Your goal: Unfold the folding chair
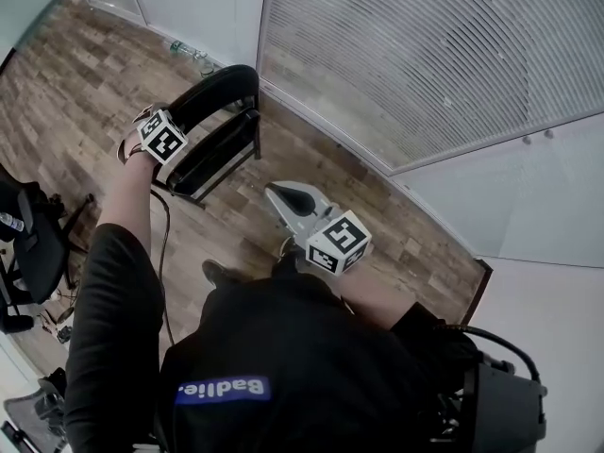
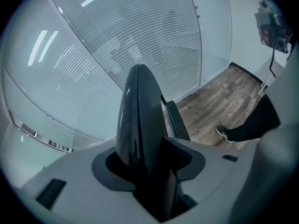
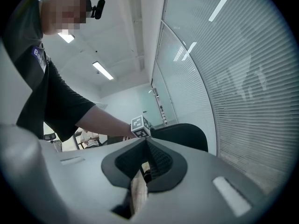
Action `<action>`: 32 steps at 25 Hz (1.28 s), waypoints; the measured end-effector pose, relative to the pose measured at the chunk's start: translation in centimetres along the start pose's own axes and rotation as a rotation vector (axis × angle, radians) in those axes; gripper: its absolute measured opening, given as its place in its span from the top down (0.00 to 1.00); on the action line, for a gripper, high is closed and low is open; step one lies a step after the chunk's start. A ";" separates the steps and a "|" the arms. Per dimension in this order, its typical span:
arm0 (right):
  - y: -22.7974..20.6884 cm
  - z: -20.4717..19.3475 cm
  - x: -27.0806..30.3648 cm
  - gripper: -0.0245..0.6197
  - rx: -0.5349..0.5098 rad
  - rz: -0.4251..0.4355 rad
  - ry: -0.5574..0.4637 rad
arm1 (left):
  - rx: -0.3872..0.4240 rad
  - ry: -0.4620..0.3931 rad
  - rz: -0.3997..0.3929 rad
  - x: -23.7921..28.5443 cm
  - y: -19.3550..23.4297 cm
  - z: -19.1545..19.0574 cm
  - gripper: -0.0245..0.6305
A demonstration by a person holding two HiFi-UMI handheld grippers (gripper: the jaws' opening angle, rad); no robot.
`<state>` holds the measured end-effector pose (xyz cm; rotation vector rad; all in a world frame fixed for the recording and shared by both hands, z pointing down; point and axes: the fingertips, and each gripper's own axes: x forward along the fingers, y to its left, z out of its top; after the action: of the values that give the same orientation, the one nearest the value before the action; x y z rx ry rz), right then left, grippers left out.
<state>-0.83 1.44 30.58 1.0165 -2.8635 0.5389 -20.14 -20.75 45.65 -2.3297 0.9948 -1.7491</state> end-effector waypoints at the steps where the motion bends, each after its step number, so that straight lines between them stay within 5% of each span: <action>1: -0.1 -0.1 0.2 0.96 0.001 -0.001 0.001 | 0.000 0.000 0.000 0.0 0.1 -0.1 0.69; 32: -2.4 -4.0 5.0 0.91 0.079 0.009 0.080 | 0.001 -0.005 0.001 -0.1 0.4 -0.3 0.69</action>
<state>-3.45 -1.95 35.87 0.9702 -2.7979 0.6825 -20.55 -20.88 45.47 -2.3317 0.9940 -1.7415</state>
